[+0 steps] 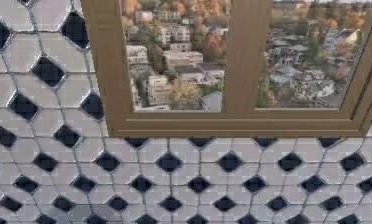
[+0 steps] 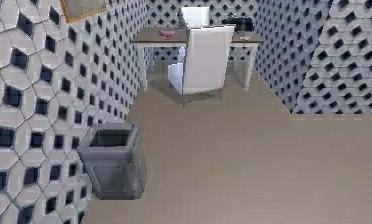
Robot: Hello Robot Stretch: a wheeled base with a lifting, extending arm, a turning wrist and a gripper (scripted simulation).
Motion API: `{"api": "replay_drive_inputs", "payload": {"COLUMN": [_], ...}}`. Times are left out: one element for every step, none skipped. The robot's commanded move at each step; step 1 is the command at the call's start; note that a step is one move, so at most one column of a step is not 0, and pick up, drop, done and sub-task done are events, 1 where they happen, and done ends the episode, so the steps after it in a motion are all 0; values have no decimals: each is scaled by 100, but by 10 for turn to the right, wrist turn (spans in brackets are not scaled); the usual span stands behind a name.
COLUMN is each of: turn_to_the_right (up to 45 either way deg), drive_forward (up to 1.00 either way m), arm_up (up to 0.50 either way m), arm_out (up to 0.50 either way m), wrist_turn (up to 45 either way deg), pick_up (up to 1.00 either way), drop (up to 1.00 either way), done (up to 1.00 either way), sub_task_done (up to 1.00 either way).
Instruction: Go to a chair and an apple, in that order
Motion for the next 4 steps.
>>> {"api": "replay_drive_inputs", "payload": {"turn_to_the_right": [450, 450, 150, 0], "drive_forward": [0, 0, 0, 95], "arm_up": [0, 0, 0, 0], "arm_out": [0, 0, 0, 0], "wrist_turn": [0, 0, 0, 0], "pick_up": [0, 0, 0, 0], "drop": [0, 0, 0, 0], "done": [0, 0, 0, 0], "sub_task_done": [0, 0, 0, 0]}}
